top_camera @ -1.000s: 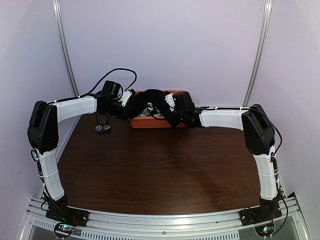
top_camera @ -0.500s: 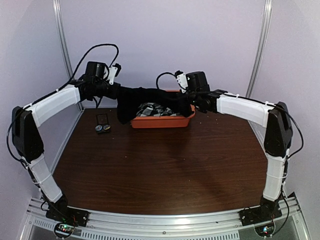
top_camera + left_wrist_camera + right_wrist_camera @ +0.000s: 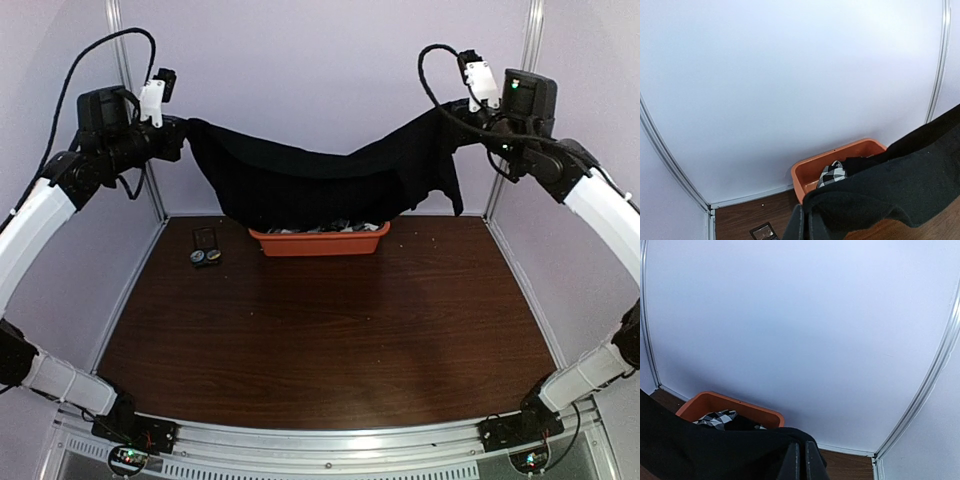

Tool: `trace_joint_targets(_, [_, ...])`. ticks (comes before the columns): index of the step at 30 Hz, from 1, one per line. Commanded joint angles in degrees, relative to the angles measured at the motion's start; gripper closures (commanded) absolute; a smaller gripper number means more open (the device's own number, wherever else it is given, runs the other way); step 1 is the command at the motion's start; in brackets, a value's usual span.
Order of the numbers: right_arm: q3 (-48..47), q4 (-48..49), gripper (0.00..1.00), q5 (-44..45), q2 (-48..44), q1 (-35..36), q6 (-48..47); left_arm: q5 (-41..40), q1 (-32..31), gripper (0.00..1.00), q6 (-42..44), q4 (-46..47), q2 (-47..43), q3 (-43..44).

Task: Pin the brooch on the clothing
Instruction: Flatten out the crumpled clothing at the center of the board.

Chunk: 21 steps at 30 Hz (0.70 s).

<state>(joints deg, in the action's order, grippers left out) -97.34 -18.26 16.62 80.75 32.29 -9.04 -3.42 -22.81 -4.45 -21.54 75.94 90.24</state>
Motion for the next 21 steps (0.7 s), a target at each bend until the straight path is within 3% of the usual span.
trace_joint_targets(1, [4.01,-2.66,1.00,1.47,-8.89,0.02,0.37,4.32,-0.15,1.00,-1.00,0.13,-6.76,-2.73])
trace_joint_targets(9, [8.71,-5.22,1.00,-0.29,-19.74,0.03,4.26,6.56,-0.75,1.00,-1.22,-0.70,-15.33,-9.02])
trace_joint_targets(16, [8.92,-3.79,1.00,9.24,-15.00,-0.23,4.20,1.37,-0.75,1.00,-5.32,6.30,-10.92,-11.10])
trace_joint_targets(21, [-0.90,-1.56,1.00,15.56,-3.66,-3.05,1.38,0.30,-0.75,1.00,-5.03,10.37,-2.62,-4.46])
